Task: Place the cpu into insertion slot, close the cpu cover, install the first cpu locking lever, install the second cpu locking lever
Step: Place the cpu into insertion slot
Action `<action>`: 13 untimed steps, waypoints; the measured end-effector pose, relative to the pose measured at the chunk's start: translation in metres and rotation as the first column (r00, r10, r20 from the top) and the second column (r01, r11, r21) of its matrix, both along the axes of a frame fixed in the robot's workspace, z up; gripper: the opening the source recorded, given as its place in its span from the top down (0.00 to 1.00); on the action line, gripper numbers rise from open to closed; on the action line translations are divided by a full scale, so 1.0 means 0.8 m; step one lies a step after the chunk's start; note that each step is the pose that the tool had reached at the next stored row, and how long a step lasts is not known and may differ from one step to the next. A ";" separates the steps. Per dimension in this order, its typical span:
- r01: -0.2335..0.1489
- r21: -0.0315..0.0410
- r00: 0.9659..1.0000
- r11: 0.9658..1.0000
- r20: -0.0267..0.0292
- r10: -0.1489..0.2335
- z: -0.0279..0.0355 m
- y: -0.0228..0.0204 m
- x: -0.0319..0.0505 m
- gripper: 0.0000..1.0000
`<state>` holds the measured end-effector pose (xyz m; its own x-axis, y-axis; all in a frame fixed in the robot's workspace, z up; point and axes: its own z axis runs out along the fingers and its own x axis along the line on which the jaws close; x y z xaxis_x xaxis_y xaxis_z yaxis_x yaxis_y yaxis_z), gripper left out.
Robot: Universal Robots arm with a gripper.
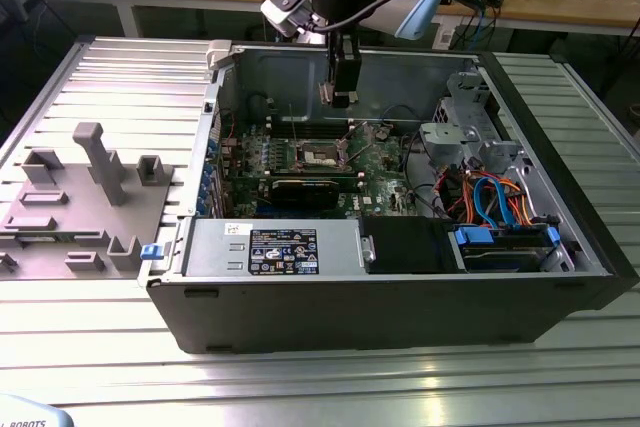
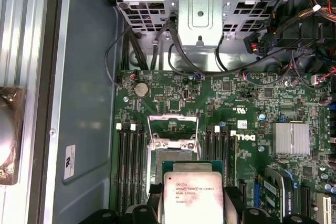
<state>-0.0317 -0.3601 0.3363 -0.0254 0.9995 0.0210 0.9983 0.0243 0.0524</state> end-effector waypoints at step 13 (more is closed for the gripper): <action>0.021 0.000 1.000 1.000 0.000 -0.021 -0.0004 0.0000 0.000 0.46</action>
